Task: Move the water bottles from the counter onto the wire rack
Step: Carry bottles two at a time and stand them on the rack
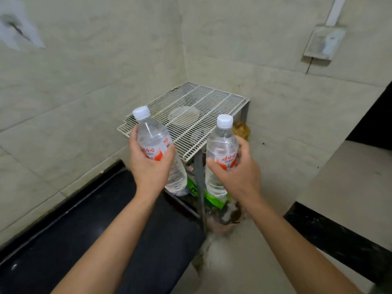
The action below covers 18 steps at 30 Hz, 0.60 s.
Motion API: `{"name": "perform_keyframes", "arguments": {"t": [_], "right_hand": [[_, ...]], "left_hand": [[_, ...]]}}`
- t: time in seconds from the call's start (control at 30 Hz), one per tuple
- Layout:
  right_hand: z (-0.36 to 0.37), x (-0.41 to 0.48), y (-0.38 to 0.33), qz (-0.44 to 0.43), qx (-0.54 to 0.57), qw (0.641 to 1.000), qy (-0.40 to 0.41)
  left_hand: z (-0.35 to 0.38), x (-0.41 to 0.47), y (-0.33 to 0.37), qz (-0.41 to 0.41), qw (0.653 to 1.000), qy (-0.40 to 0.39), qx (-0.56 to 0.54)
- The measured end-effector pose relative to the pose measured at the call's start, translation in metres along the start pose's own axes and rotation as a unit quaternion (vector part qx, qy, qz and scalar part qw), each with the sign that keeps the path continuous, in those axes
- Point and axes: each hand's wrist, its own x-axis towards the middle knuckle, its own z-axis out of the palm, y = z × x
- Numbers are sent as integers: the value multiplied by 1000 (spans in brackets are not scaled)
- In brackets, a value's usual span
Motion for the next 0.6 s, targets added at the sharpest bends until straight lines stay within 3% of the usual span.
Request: {"name": "perform_keyframes", "arguments": {"t": [0.2, 0.37, 0.6], "right_hand": [[-37, 93, 22, -12, 41, 999, 24], [-20, 165, 17, -25, 100, 995, 11], [45, 260, 24, -32, 102, 990, -87]], "left_hand": [[51, 40, 14, -2, 1000, 20, 22], [82, 91, 19, 28, 997, 40, 55], [117, 181, -17, -3, 996, 83, 41]]}}
